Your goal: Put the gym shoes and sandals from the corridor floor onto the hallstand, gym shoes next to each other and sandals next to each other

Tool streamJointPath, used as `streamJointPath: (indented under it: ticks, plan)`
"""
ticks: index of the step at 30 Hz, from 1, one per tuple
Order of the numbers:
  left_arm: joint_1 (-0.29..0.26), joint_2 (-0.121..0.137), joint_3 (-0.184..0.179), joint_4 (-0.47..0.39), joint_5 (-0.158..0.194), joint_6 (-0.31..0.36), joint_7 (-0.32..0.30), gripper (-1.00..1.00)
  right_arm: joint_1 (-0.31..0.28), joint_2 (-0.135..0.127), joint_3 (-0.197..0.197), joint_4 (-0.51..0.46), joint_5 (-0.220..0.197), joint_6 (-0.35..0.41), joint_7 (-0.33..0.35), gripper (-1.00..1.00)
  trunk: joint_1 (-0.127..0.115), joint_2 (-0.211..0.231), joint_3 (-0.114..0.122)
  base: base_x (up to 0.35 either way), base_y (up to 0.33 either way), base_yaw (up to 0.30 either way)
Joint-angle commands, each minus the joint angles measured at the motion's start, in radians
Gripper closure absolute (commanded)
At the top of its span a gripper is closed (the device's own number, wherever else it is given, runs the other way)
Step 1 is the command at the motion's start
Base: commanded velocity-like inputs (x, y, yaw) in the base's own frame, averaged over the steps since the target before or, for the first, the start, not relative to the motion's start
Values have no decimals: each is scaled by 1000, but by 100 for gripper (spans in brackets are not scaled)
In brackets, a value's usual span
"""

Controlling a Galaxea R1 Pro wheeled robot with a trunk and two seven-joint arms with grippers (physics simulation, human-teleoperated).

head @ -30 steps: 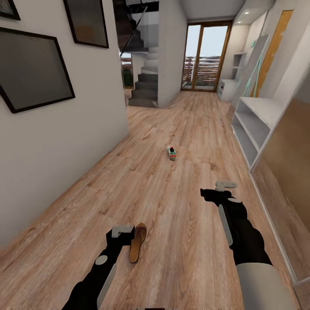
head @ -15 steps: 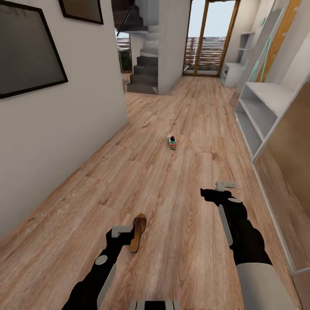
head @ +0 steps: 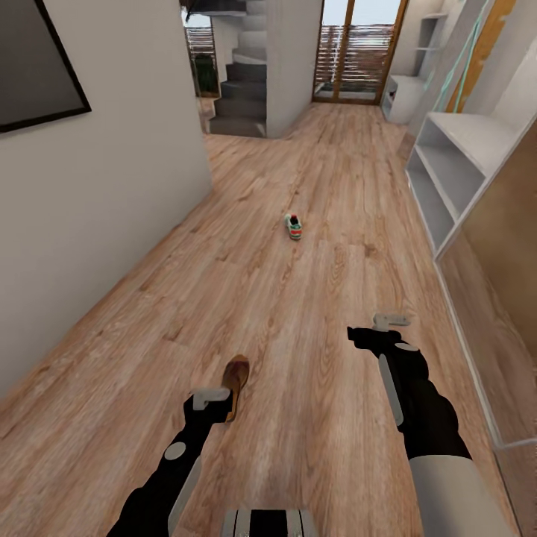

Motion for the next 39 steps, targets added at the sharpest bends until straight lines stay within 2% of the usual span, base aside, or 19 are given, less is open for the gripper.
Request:
streamJointPath:
  ticks: [1,9,16,39]
  plan:
    - [0,0,-3,0,4,-3,5,-100,-1,1,-1,-1,7,5,2,-100,0,-1,-6,0,0,-181]
    - [0,2,-3,0,4,-4,5,-100,-1,1,0,-1,7,5,2,-100,4,-2,-47,0,0,-207]
    - [0,2,-2,0,4,-4,5,-100,-1,1,0,-2,8,5,2,-100,4,-2,-52,0,0,-116]
    - [0,3,0,0,4,-4,5,-100,-1,1,0,-2,8,5,2,-100,4,-2,-62,66,0,-2]
